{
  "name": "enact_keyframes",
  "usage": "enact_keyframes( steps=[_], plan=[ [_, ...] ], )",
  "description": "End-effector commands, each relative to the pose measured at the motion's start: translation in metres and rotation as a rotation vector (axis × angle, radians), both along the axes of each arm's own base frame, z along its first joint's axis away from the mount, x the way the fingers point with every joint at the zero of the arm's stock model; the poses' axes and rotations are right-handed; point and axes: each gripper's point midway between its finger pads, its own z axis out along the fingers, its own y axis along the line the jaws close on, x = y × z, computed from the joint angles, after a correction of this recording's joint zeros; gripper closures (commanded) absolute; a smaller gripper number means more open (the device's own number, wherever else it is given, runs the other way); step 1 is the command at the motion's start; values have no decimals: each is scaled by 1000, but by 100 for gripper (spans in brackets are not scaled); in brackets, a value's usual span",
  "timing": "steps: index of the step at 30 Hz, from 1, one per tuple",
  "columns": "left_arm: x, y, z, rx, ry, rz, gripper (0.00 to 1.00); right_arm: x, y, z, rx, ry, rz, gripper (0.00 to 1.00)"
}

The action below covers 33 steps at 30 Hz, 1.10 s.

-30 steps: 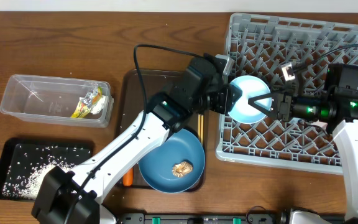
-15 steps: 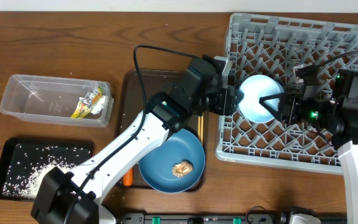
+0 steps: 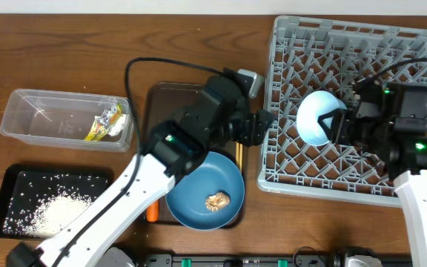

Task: Sort waste into correct bins and load items into the dishwasher rack
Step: 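Release the bowl and withdraw both grippers from the rack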

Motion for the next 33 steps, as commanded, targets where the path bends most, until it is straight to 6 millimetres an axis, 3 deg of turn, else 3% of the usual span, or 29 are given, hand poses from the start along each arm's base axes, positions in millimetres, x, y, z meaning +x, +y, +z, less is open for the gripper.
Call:
enact_keyframes(
  steps=[1,8,17,25,33],
  plan=[
    [5,15,10,53,-67,46,33,6,-4,13,-68,-27,-101,73],
    [-2,22,1,92,-30,42,33,8,6,11,-185,-40,-142,73],
    [-9,33,-7,146,-5,50,33,16,19,-10,-398,-33,-149,74],
    [-15,52,-9,204,1,93,33,23,12,-23,-593,-32,-185,74],
    [-15,54,-9,213,-1,103,33,19,14,-33,-587,5,-196,73]
  ],
)
